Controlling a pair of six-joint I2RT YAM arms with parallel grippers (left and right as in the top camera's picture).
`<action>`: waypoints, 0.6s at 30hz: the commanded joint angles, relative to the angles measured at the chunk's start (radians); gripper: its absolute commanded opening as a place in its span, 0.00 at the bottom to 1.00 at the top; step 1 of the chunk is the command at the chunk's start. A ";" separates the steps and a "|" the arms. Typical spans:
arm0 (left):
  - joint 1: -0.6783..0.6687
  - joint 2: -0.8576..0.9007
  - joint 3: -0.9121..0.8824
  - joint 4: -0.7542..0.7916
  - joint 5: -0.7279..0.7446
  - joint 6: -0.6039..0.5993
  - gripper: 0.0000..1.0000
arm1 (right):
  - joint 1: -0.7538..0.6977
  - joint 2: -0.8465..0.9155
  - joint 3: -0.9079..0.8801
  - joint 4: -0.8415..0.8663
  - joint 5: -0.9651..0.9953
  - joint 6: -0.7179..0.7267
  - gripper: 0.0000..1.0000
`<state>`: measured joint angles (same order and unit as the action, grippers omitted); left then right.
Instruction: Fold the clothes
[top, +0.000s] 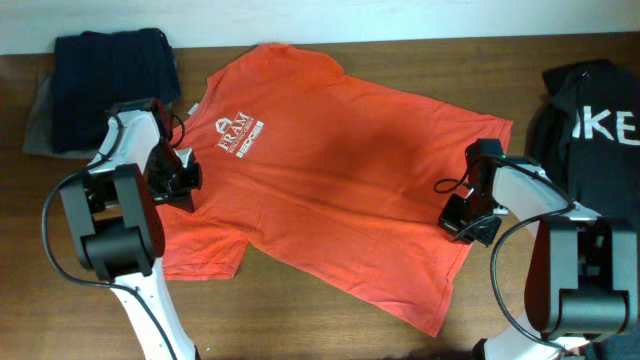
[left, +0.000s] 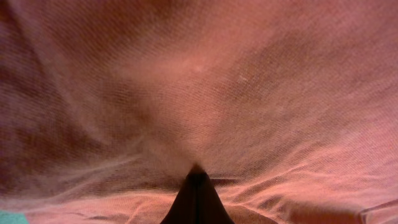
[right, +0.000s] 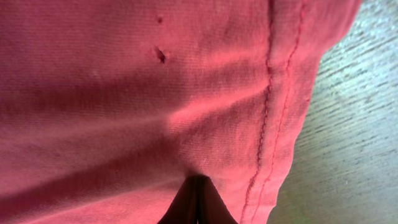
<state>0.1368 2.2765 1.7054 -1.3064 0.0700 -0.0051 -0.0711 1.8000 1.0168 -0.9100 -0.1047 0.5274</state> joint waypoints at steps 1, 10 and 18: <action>0.001 -0.016 -0.048 0.016 0.023 -0.003 0.01 | -0.010 0.009 -0.004 0.018 0.028 -0.019 0.04; 0.001 -0.016 -0.092 0.011 0.024 -0.004 0.01 | -0.010 0.010 -0.004 0.057 0.036 -0.019 0.04; 0.001 -0.015 -0.102 -0.029 0.024 -0.029 0.01 | -0.037 0.021 -0.004 0.146 0.062 -0.019 0.04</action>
<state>0.1368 2.2482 1.6348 -1.3212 0.0834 -0.0204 -0.0723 1.7943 1.0172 -0.8070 -0.0933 0.5152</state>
